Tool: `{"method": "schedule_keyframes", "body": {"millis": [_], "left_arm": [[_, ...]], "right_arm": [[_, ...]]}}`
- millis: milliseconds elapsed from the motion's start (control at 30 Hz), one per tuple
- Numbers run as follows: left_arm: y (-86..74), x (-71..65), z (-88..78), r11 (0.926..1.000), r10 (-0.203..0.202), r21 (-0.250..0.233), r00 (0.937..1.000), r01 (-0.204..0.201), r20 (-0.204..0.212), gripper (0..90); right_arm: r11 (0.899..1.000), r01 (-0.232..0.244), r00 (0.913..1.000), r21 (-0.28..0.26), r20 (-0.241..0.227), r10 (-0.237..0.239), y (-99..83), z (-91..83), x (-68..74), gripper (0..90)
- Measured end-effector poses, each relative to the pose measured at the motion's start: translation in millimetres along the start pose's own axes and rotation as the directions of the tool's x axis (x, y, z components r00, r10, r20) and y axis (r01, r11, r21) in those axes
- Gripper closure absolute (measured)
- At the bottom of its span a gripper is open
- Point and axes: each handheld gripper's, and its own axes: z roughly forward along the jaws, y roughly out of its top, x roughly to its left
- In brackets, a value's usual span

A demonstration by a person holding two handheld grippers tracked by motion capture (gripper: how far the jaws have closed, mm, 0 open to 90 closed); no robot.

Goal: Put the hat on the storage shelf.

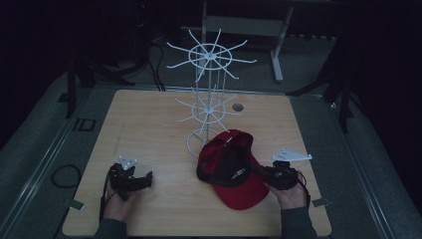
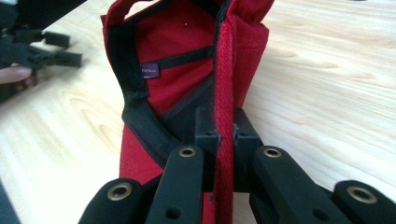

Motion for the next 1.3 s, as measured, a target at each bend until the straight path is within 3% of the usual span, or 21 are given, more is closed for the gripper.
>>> {"method": "schedule_keyframes", "body": {"millis": [333,567,1000,1300], "left_arm": [[0.0,-0.1,0.1,1.0,-0.001,-0.001,1.0,0.001,0.0,8.8],[0.0,-0.1,0.0,1.0,-0.001,-0.001,1.0,0.001,0.001,8.8],[0.0,-0.1,0.0,1.0,-0.001,-0.001,1.0,0.001,0.001,8.8],[0.1,-0.3,0.1,1.0,-0.002,-0.002,1.0,0.003,0.002,8.8]], "right_arm": [[0.999,-0.043,0.9914,-0.018,0.123,0.044,9.7,-14.9,-17.6,85.5],[0.996,-0.072,0.9728,-0.054,0.217,0.082,19.0,-22.2,-29.0,85.5],[0.987,-0.108,0.9567,-0.118,0.258,0.136,30.9,-28.3,-44.5,85.5],[0.987,-0.079,0.9425,-0.138,0.312,0.119,41.4,-28.8,-47.1,85.5]]}}
